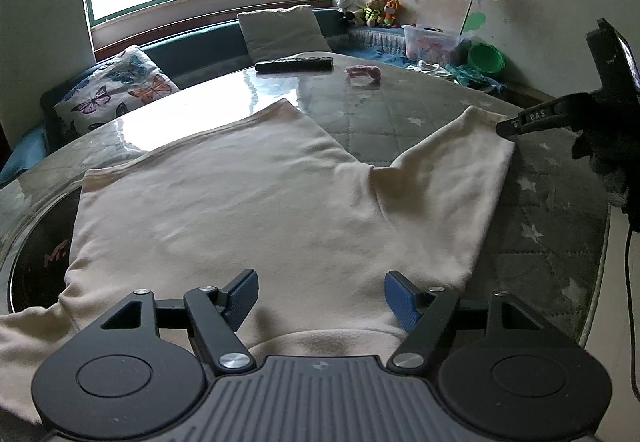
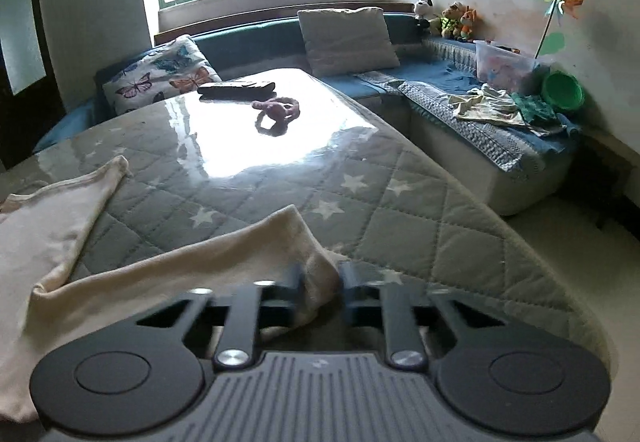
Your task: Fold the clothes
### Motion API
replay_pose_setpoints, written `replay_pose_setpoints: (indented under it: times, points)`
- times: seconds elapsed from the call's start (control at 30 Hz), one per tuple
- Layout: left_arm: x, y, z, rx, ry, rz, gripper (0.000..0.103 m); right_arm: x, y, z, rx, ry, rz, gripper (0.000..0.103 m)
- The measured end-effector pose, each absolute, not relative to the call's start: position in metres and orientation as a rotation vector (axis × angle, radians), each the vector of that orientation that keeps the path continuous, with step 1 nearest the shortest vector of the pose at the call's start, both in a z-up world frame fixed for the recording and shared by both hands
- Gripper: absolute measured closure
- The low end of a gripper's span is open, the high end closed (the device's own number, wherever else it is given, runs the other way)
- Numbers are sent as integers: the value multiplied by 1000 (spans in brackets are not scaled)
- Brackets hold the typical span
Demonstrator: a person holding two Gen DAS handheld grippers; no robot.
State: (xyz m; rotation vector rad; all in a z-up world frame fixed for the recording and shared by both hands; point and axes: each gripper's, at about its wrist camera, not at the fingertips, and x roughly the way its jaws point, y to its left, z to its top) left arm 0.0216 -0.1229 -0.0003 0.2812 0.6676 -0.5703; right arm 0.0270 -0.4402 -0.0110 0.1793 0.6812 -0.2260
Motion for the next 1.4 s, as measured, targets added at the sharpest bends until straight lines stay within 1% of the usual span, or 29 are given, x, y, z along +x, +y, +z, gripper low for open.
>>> replay_pose_setpoints:
  times: [0.23,0.47,0.8,0.97,1.07,1.2,1.4]
  points:
    - [21,-132,3,307,638,-589,30,11,-446,15,181,604,-237,95]
    - [18,-138,-2,346,625,-597,30,5,-451,7,228,643,-259,95]
    - [13,-107,10,269,594,-552,30,-4,-408,86,161,506,-99,95]
    - [9,-77,14,220,579,-499,30,0,-356,134,115,434,87,95]
    - [4,-58,16,187,567,-467,30,6,-315,152,73,414,197,95]
    - [-3,-35,17,148,555,-433,30,18,-258,159,17,413,327,95]
    - [-15,-4,18,106,545,-386,30,39,-177,132,-49,492,480,95]
